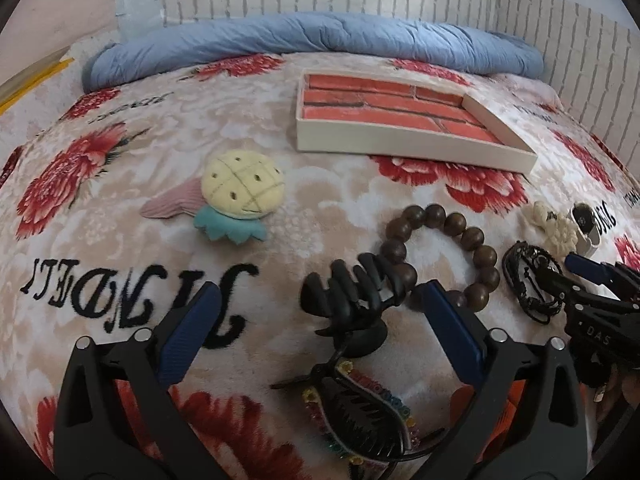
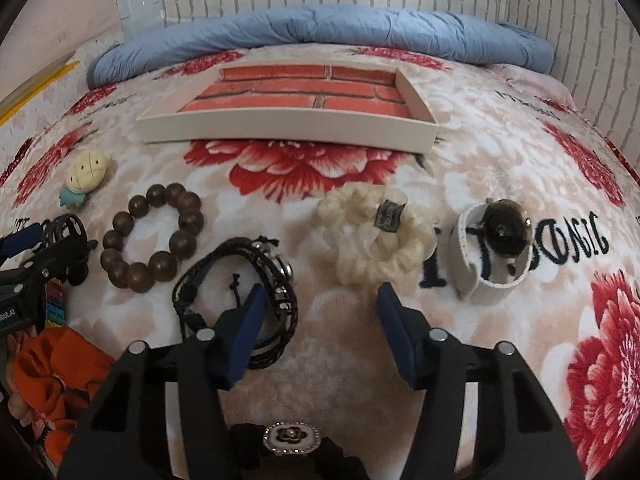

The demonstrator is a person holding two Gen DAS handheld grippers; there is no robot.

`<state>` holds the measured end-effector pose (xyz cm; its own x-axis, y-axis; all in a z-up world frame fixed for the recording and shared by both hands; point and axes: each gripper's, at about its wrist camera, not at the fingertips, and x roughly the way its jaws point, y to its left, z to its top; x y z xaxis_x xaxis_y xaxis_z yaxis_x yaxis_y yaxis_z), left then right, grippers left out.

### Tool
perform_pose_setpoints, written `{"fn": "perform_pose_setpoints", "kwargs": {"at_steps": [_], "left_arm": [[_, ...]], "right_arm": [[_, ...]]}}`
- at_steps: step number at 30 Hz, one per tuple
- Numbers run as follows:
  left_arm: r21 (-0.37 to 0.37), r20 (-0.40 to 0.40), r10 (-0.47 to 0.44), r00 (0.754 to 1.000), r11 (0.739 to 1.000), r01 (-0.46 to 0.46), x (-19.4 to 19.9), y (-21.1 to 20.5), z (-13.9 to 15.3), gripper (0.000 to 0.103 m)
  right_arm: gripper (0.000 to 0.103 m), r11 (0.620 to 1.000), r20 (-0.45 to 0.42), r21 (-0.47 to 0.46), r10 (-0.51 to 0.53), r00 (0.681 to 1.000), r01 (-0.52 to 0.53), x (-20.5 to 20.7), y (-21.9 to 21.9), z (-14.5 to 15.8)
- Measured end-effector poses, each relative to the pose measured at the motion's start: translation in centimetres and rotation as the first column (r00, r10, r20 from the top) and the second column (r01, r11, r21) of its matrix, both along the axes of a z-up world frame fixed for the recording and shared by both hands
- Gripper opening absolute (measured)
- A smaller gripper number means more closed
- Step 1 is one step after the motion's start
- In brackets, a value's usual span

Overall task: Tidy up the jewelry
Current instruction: 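Reach the left tool to the black claw clip while the right tool reaches the black cord bracelet, then close the left tool on the claw clip while the right tool grips the cord bracelet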

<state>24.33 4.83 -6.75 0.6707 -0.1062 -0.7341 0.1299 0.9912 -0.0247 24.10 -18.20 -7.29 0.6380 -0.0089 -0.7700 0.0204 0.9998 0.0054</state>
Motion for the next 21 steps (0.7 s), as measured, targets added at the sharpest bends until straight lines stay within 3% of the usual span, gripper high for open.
{"fn": "perform_pose_setpoints", "kwargs": {"at_steps": [8,11,14,21], "left_arm": [[-0.043,-0.088,-0.024,0.996,0.999,0.020,1.5,-0.1,-1.1,0.070],[-0.041,-0.096,-0.026,0.995,0.999,0.023,1.6,-0.2,-1.2,0.066],[-0.018,-0.099,-0.044,0.994,0.999,0.042,1.8,-0.8,-1.2,0.050],[-0.017,-0.106,-0.053,0.993,0.999,0.052,1.9,-0.8,-1.2,0.047]], "right_arm": [[0.042,1.000,-0.032,0.007,0.018,0.999,-0.018,0.4,0.2,-0.2],[0.039,1.000,-0.043,0.005,0.027,0.999,-0.026,0.5,0.4,-0.2],[0.032,0.999,-0.058,0.000,0.041,0.997,-0.042,0.7,0.6,-0.1],[0.013,0.997,-0.071,0.020,0.073,0.995,-0.071,1.1,0.9,0.0]]}}
